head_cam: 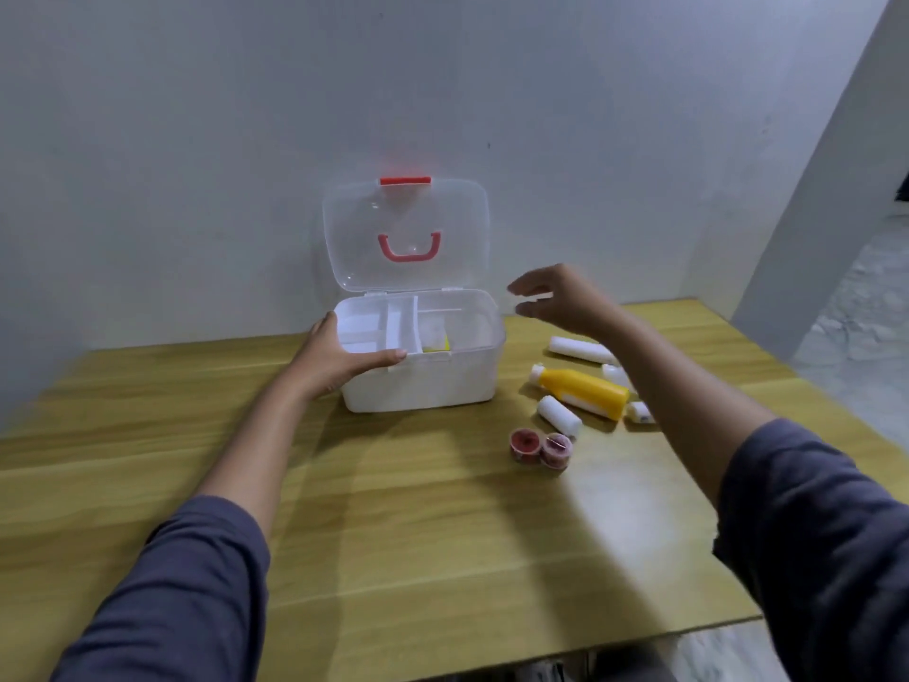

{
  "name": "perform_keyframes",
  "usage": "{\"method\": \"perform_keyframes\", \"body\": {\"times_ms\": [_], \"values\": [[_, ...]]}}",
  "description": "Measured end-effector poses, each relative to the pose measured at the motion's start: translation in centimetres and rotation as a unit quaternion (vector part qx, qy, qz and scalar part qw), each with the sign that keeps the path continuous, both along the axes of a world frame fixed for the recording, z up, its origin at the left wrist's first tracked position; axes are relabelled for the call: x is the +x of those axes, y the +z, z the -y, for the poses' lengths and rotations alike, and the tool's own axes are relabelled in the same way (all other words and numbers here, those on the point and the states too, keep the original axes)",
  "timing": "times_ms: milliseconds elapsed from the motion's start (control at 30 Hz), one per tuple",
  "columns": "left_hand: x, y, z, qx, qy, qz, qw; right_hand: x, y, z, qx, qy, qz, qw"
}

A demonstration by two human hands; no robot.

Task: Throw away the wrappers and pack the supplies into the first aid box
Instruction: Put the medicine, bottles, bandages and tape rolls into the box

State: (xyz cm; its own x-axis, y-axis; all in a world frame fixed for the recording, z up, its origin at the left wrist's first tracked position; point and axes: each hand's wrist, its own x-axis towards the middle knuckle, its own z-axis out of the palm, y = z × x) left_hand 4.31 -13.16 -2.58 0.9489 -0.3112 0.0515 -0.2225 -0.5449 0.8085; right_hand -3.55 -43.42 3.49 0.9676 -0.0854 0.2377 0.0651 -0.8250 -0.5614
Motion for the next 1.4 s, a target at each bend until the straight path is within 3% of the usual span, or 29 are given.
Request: {"method": "perform_keyframes", "body": {"times_ms": [167,300,367,500,600,700,800,933,1133,1300,1400], "values": [[0.1,-0.3,0.3,-0.038,0.013,0.002,0.999,-5.0,-2.1,4.4,0.039,-0.048,-0.08,0.995],[0.2,-0.4,0.6,-0.055,0.013,0.008,0.998,-6.1,-5.1,4.0,-0.107,-0.051,-0.222,0.968],[0.3,-0.6,0.6,-0.058,0.012,0.005,0.998,-5.9,-6.1,3.5,-0.135,-0.063,-0.231,0.961],[0.1,-0.6,0.6,-0.063,0.012,0.002,0.998,-5.2,-6.3,3.2,-0.095,-0.088,-0.163,0.978],[0.0,-0.4,0.6,-0.076,0.002,0.007,0.997,-4.7,-4.2,2.5,0.036,-0.112,-0.024,0.993],[0.1,-0.6,0.6,-0.08,0.005,0.0,0.997,-4.5,-0.6,0.6,0.172,-0.096,0.107,0.975],[0.1,-0.7,0.7,-0.087,0.005,0.0,0.996,-3.8,1.8,-2.7,0.271,-0.01,0.153,0.95],[0.5,-0.9,0.6,-0.091,-0.004,0.001,0.996,-1.9,0.7,-7.7,0.17,0.043,0.118,0.977],[0.0,-0.6,0.8,-0.079,0.014,-0.005,0.997,0.7,-2.5,-10.4,0.034,0.023,0.0,0.999],[-0.2,-0.4,1.0,-0.074,0.021,-0.003,0.997,1.1,-2.2,-10.2,-0.026,0.048,-0.035,0.998],[-0.4,-0.3,1.0,-0.068,0.022,-0.001,0.997,0.4,-1.2,-9.6,-0.008,0.056,-0.008,0.998]]}}
